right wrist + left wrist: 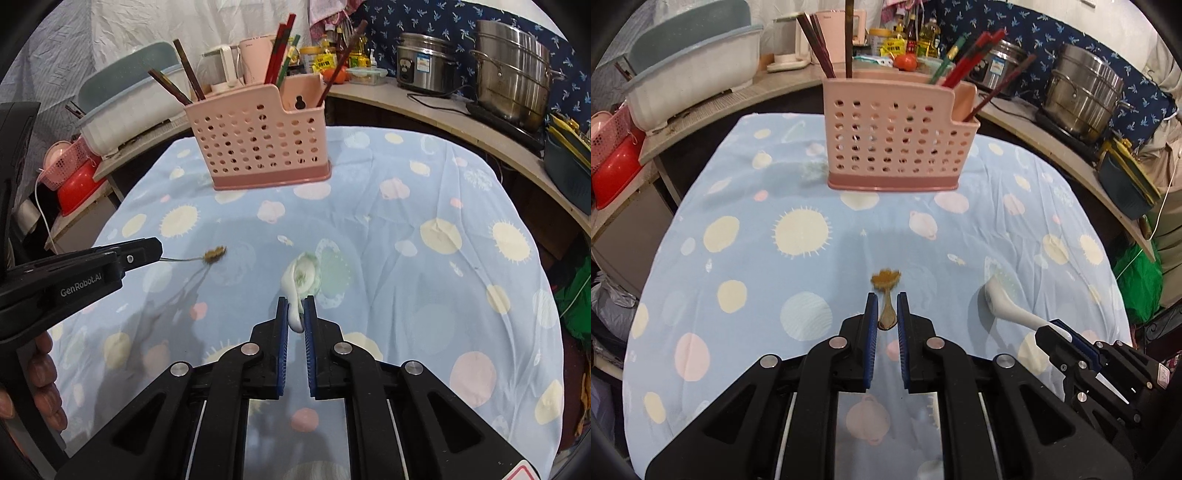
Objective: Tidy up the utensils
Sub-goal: 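Lift both spoons and carry them over the pink holder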
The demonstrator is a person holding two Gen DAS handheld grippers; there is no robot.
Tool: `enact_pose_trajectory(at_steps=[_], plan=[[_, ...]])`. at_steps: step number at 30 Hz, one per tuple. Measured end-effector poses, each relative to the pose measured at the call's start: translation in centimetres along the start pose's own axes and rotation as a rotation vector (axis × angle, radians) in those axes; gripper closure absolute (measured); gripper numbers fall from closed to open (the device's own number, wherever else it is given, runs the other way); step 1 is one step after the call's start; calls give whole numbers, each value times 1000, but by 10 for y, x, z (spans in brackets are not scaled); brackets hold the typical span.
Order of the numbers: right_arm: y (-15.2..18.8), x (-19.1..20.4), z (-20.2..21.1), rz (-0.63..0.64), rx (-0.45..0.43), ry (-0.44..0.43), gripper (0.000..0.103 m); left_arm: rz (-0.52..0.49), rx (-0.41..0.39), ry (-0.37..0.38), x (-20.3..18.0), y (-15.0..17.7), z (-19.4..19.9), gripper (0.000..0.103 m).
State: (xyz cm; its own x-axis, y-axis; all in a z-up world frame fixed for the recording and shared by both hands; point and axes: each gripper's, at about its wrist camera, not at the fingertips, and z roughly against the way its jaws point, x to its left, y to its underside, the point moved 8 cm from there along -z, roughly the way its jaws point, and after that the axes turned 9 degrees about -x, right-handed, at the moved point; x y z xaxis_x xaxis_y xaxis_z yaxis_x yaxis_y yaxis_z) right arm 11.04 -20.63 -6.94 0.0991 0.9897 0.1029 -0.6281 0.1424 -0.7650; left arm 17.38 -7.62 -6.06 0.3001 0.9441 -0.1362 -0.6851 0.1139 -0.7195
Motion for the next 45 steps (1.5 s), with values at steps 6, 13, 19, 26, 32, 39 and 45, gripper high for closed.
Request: enact_pose_trajectory(at_steps=[6,13,19,26,32,39,45], plan=[[-20,11,17,6,-46,-24,97,-4,-49,9,1,-18,20,102],[-37,21,28,18,-80,-43,97,-6,-80,16,5,-32,30,102],[-48,24,32,3,-93,-65,97,-10,-104,24,7,-44,40,102],[-83,27,41,15,-138,-88,97,-17,-139,32,9,-79,56,102],[-150,35,48,30,-213,-128,97,-39,-207,53,2,-143,74,102],[-231,47,31,9,-268,-185,97,-45,-313,69,-9,-229,79,102],[-270,55,-2,3,-275,-203,97,-44,-354,64,-13,-273,54,102]])
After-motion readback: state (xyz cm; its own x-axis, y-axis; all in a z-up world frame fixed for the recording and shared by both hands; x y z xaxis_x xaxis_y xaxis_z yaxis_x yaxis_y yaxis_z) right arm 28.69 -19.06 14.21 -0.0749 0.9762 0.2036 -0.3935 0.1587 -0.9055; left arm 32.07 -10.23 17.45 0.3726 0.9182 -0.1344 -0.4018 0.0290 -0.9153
